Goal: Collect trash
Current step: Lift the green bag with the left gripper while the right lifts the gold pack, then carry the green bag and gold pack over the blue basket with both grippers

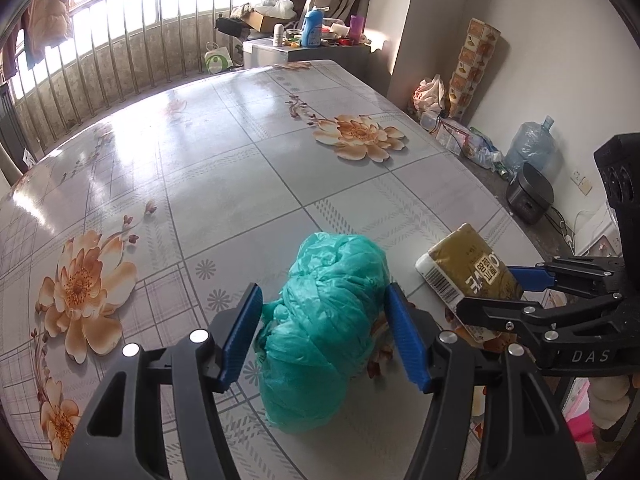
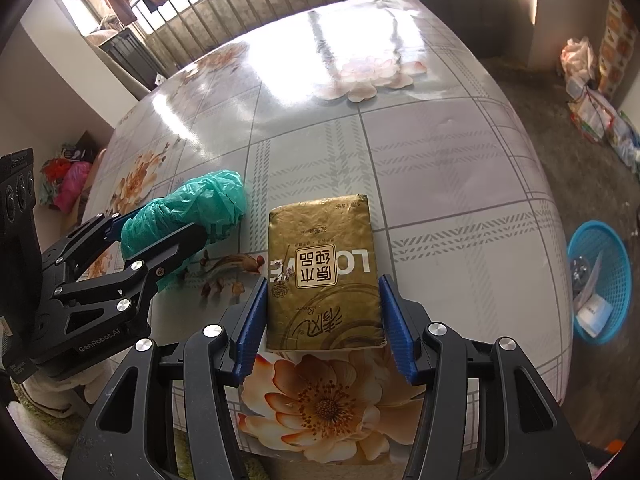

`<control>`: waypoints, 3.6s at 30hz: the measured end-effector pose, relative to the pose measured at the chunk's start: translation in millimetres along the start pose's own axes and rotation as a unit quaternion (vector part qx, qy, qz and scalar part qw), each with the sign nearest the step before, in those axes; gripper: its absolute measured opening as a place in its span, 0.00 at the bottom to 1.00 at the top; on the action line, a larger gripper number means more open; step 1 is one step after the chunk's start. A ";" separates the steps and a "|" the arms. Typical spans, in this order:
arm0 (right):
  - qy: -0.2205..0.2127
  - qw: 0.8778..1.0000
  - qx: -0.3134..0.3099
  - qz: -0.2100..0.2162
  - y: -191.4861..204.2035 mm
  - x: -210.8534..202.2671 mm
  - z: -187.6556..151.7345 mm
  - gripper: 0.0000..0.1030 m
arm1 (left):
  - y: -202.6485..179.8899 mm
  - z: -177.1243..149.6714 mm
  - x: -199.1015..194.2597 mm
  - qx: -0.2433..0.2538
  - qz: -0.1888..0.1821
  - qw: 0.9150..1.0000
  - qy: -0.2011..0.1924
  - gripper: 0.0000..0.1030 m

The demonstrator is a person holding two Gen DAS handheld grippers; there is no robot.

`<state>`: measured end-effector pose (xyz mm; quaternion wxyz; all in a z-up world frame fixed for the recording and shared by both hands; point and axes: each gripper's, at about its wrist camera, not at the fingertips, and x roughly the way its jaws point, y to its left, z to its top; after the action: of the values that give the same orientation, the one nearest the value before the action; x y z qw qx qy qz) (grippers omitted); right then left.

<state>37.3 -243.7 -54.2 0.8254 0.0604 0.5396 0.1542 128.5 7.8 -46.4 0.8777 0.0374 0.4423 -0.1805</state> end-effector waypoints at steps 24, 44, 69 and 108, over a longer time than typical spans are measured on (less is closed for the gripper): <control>-0.004 1.000 0.021 0.013 -7.8 -8.0 -1.2 0.49 | 1.7 -3.7 -3.9 0.002 -0.007 1.000 -0.013 0.52; -0.027 0.999 0.032 0.020 -10.8 -29.6 -5.9 0.49 | 0.1 -5.2 -37.0 0.005 0.001 0.999 -0.039 0.52; -0.066 0.997 0.022 0.032 -5.0 -56.5 -7.5 0.48 | -14.6 -6.0 -84.7 0.020 0.027 0.996 -0.085 0.51; -0.181 0.968 0.171 0.007 -118.2 -124.3 -46.1 0.48 | -142.0 54.2 -84.3 0.172 -0.018 0.977 -0.123 0.50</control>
<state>-28.3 -398.3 3.9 0.8858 0.2316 0.3988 0.0514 74.3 -112.8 66.4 0.9025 0.1576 0.2934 -0.2732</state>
